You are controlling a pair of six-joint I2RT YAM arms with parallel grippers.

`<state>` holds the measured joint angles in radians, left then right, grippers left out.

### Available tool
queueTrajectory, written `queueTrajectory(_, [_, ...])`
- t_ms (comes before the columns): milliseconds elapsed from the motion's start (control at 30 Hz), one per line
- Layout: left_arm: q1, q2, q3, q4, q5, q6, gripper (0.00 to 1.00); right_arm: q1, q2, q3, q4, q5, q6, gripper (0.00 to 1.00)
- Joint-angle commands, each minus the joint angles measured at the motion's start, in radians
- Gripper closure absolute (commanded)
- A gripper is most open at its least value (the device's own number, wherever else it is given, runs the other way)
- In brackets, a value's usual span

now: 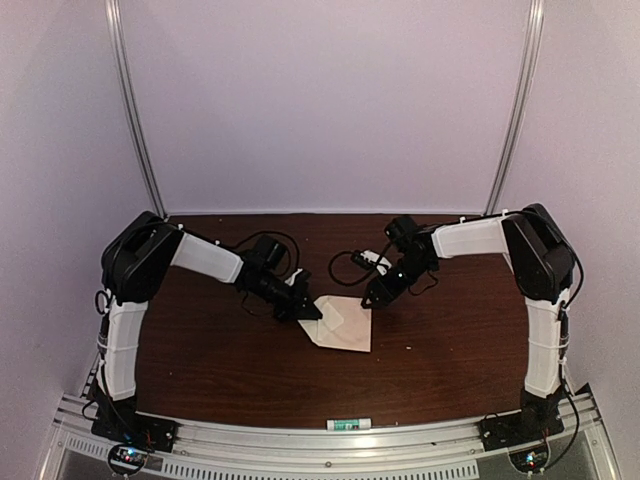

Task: Place the letter into the envelope and seal it
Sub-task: Place the 1/2-folded letter in the envelope.

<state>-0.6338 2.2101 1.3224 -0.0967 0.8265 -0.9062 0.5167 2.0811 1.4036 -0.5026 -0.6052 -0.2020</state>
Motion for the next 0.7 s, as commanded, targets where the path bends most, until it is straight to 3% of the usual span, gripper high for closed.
queueTrajectory(0, [0.0,-0.046,-0.018,-0.033,0.003,0.045,1.0,0.002,0.063,-0.017,-0.02,0.039,0.009,0.58])
queueTrajectory(300, [-0.003,-0.08,-0.083,0.058,-0.06,0.009,1.0,-0.001,-0.006,-0.05,-0.017,0.059,-0.009,0.61])
queueTrajectory(467, [-0.006,-0.069,-0.08,0.048,-0.061,0.023,1.0,-0.003,0.03,-0.033,-0.038,0.068,-0.015,0.77])
queueTrajectory(667, [-0.006,-0.07,-0.078,0.017,-0.064,0.051,1.0,0.014,0.04,-0.023,-0.053,0.137,-0.048,0.87])
